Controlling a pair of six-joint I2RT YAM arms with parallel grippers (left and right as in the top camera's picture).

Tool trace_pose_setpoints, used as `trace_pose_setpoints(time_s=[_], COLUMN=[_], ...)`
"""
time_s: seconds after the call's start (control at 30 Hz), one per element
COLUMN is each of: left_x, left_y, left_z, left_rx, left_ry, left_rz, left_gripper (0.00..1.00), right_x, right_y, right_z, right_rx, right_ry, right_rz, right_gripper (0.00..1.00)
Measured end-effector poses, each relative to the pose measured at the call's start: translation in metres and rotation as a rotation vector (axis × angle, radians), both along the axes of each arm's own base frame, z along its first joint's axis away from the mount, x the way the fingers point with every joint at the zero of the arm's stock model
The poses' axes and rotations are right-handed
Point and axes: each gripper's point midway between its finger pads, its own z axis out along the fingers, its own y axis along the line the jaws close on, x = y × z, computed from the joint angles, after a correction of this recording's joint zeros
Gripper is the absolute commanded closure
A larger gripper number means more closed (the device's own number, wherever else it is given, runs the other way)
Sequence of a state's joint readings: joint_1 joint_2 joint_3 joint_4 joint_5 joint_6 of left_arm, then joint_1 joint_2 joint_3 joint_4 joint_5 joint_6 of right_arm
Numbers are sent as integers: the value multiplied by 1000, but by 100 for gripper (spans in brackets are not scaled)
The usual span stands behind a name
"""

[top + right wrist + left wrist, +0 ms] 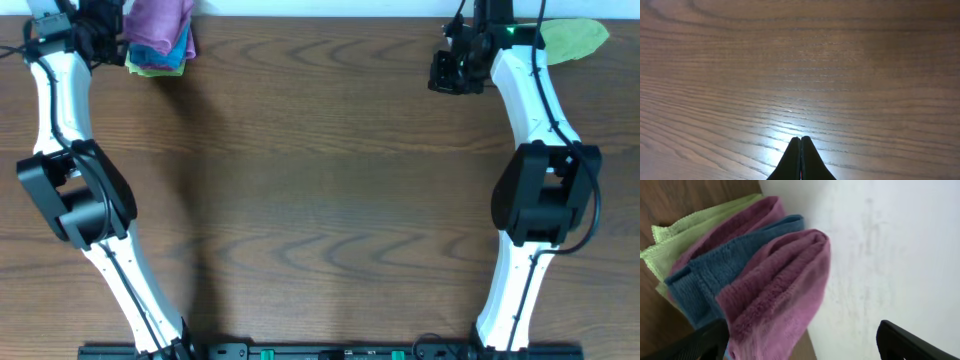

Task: Fold the cloth
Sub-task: 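Open the left gripper and release the cloth onto the stack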

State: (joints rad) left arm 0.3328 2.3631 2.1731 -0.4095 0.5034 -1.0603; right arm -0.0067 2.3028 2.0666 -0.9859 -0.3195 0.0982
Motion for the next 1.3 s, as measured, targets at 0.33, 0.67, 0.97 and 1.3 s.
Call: trace_pose_setpoints(time_s=[0.33, 0.67, 0.97, 1.3], left_x=[-53, -99, -119, -174], left_y=[15, 7, -57, -75], left_z=[-12, 63, 79, 182], left_rx=[114, 583, 760, 897], left_ry=[207, 224, 233, 67], left_rz=[-18, -210, -480, -470], left_gripper=[5, 5, 4, 2], right_x=[0, -8, -47, -86], right_y=[0, -9, -37, -50], right_z=[0, 28, 96, 168], right_rx=[6, -70, -267, -359], right_ry=[5, -2, -34, -128], right_rz=[-7, 41, 82, 86], right_gripper=[43, 2, 1, 1])
